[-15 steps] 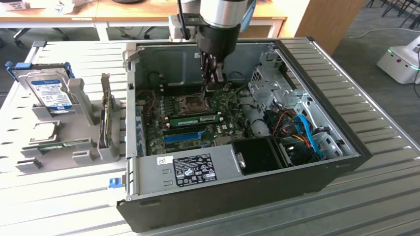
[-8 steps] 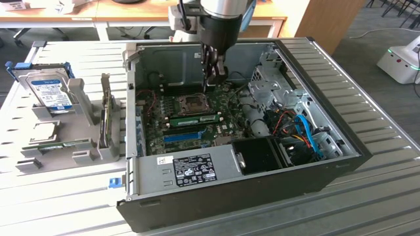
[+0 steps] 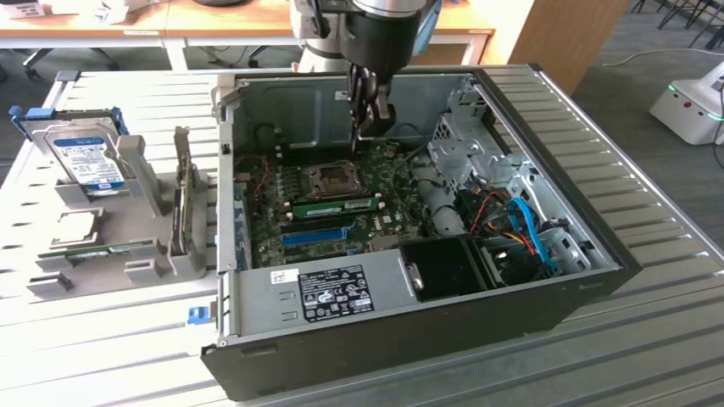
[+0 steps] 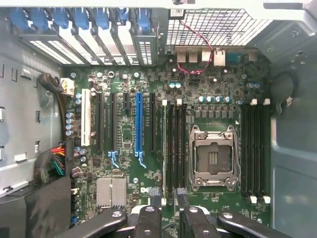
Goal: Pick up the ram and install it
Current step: 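Insert the ram into the slot, then press down the ram until it locks into place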
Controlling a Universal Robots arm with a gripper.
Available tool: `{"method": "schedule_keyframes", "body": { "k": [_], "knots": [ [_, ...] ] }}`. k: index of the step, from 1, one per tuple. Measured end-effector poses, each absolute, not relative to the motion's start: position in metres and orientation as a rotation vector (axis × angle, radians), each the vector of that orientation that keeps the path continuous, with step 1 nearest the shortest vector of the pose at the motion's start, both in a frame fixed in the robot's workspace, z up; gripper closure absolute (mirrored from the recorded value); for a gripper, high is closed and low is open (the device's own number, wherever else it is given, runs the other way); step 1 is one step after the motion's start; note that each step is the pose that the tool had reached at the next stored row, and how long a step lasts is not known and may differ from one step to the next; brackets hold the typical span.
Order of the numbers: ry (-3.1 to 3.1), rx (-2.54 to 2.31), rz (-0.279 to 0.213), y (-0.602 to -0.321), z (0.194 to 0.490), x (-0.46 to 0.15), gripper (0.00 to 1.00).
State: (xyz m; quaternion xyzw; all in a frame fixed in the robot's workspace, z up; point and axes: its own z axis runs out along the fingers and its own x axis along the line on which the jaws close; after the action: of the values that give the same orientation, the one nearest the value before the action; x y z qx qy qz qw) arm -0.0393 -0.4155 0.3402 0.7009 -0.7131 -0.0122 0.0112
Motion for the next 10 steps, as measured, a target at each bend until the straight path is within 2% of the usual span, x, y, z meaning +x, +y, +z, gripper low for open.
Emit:
{"method": "schedule_keyframes", "body": {
  "k": [10],
  "knots": [
    [-2.224,2.186,-0.038,-0.4155,0.3438,-0.0393,0.75]
  ]
}}
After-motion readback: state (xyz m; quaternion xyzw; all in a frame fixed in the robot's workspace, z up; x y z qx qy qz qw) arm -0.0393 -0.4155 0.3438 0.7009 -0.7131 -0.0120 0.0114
